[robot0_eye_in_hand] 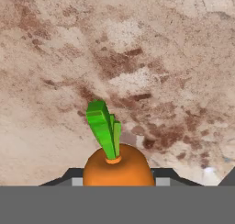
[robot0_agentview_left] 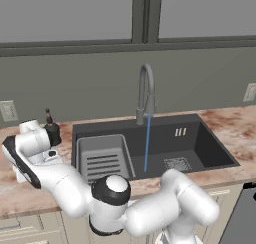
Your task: Turn on the sink faucet. Then move the carrot from the counter to the sink. Turn off the sink. Move the vegetable from the sink to the pot next to the stove. Finally move the pot to the rear left burner.
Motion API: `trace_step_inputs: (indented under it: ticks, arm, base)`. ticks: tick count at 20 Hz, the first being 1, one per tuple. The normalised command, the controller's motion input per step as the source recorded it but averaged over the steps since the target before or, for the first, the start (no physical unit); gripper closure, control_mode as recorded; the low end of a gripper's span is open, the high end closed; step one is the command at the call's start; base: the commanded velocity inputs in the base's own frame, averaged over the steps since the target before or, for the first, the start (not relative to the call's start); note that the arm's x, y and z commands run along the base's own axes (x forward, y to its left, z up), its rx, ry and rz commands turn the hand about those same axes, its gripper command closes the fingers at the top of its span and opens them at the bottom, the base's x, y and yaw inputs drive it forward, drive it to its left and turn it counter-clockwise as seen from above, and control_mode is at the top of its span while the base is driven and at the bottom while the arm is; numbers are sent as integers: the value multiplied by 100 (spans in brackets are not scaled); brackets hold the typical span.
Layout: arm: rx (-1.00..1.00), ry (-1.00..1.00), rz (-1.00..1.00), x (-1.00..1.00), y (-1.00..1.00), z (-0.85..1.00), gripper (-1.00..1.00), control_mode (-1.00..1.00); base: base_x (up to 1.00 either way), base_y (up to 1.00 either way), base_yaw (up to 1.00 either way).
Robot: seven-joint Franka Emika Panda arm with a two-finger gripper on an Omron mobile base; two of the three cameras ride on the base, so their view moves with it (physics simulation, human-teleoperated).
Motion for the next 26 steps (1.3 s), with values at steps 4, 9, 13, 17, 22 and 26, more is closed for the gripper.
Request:
trace_step_inputs:
  ticks: [4, 9, 13, 17, 22, 26]
  arm:
    - [6, 0, 0, 19, -82, 37, 100, -100]
    - [6, 0, 0, 14, -83, 38, 100, -100]
    - [6, 0, 0, 4, -80, 44, 100, -100]
    - [7, 0, 0, 0, -76, 34, 100, -100]
    - [8, 0, 0, 0, -82, 24, 100, -100]
    - [10, 0, 0, -4, -82, 21, 100, -100]
  base:
    - [0, 0, 0]
    - [0, 0, 0]
    - [0, 0, 0]
    - [0, 0, 0]
    - [0, 0, 0]
    - [0, 0, 0]
